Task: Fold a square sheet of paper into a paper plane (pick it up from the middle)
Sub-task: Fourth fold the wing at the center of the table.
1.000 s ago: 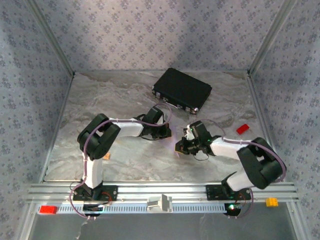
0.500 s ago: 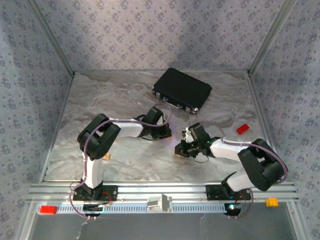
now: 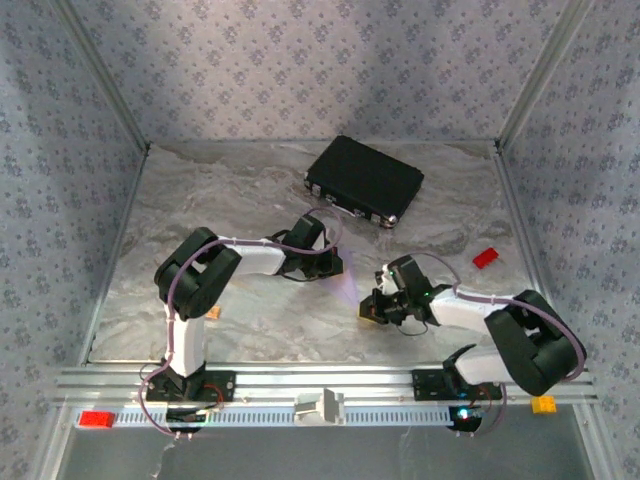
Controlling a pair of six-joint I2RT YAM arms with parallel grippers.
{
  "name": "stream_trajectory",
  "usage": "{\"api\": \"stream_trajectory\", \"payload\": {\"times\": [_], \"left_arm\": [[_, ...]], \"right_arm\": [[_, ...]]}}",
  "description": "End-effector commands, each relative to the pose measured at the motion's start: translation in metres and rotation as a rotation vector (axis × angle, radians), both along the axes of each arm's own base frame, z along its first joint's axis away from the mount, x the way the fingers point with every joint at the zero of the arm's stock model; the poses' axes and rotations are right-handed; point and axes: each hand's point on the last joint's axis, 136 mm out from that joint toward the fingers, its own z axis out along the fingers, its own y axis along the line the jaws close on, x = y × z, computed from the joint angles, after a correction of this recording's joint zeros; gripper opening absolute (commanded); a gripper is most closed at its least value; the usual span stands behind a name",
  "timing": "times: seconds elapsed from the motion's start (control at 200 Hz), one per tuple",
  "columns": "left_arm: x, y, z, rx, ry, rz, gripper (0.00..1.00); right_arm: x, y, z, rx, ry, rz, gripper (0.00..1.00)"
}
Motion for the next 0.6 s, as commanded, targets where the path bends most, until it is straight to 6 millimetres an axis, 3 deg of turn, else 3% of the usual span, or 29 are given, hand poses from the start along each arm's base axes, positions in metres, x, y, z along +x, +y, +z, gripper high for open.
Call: {"api": "stream_trajectory", "payload": {"times": [0.0,0.11,0.275,0.455,0.595], "left_arm": [[-0.008,0.022,-0.026,0.093,0.055,0.031,0.00],[-0.008,0.023,-0.026,0.091,0.055,0.034,0.00],[-0.009,0.023,-0.026,0.090,0.057,0.031,0.00],[-0.009,0.023,-0.027,0.091,0.059,0.032,0.00],[-0.008,0.023,-0.026,0.090,0.063,0.027,0.00]], "right_arm": [[0.001,0.003,0.014,0.020,0.012,-0.004,0.05],[0.018,0.013,0.026,0.028,-0.028,0.005,0.05],[0.029,0.024,0.014,0.026,-0.004,0.021,0.05],[0.009,0.008,-0.014,-0.037,0.059,0.008,0.05],[-0.008,-0.007,-0.019,-0.043,0.069,-0.005,0.04]]}}
